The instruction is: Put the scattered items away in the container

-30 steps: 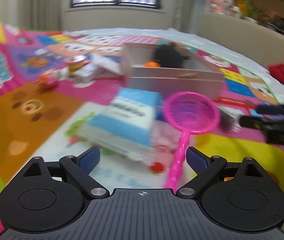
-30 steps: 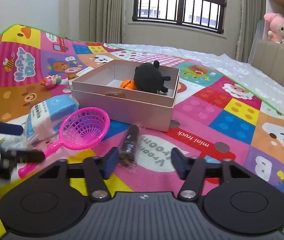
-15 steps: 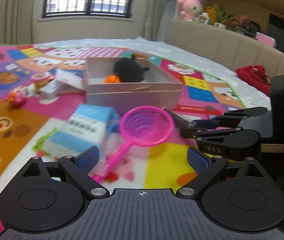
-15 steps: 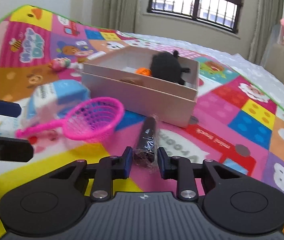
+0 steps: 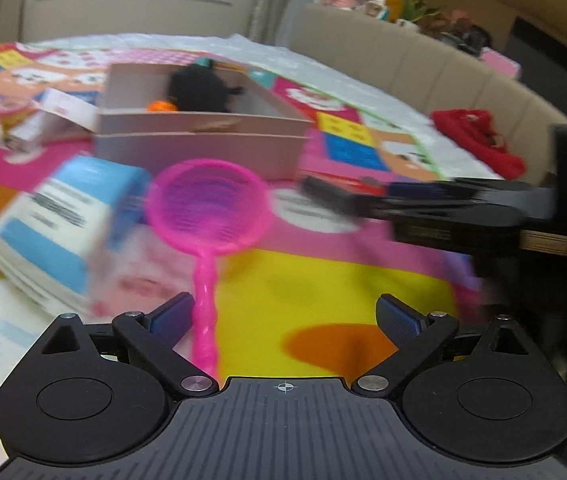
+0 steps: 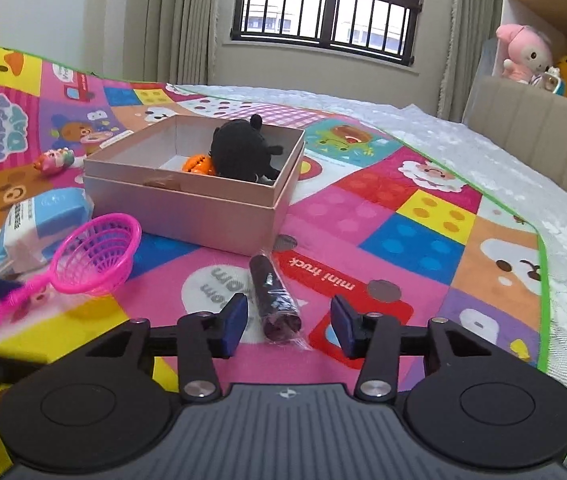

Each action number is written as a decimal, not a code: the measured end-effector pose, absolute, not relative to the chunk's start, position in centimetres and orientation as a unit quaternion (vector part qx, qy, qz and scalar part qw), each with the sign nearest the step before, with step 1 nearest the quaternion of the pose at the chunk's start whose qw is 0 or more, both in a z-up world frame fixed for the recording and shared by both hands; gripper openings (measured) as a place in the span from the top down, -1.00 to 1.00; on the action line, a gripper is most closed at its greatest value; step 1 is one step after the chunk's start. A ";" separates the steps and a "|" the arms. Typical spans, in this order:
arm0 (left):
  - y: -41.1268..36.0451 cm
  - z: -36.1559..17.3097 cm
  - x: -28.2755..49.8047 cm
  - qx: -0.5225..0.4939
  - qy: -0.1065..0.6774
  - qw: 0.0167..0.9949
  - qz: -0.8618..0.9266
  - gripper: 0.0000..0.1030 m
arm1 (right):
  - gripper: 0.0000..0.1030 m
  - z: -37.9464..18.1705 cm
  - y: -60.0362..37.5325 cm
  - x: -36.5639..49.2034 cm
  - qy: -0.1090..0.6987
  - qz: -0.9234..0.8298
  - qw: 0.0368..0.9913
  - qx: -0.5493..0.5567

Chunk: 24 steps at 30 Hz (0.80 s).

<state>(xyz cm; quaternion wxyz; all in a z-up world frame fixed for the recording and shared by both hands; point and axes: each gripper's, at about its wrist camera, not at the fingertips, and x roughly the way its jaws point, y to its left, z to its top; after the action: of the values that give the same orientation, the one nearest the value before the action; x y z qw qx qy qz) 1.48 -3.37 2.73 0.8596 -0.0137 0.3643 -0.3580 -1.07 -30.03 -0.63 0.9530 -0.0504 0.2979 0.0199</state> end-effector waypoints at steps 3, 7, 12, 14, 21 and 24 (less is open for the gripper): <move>-4.2 3.0 0.5 -0.011 0.360 0.855 -0.374 -0.94 | 0.11 -0.9 -29.7 -0.6 0.300 0.036 0.952 -0.058; -4.5 3.3 0.2 0.005 0.354 0.867 -0.350 -0.94 | 0.11 -0.9 -29.0 1.2 0.299 0.058 0.949 -0.080; -3.6 3.7 0.9 -0.008 0.356 0.887 -0.294 -0.97 | 0.38 -2.0 -29.7 4.5 0.349 0.061 0.933 -0.060; -3.5 4.2 1.6 -0.008 0.349 0.899 -0.266 -0.98 | 0.53 -1.8 -29.8 3.9 0.348 0.069 0.934 -0.054; -6.3 3.9 5.4 0.038 0.334 0.921 -0.196 -1.00 | 0.56 -0.9 -30.2 -0.9 0.339 0.087 0.937 -0.028; -7.7 3.3 6.6 0.062 0.339 0.920 -0.185 -1.00 | 0.55 -0.7 -30.3 -2.2 0.343 0.096 0.934 -0.020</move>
<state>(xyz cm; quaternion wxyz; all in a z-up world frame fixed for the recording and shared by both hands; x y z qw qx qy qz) 6.61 -7.66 3.27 0.9204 0.0616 0.3389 -0.1850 -2.18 -30.26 -0.74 0.9342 -0.0197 0.3430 0.0958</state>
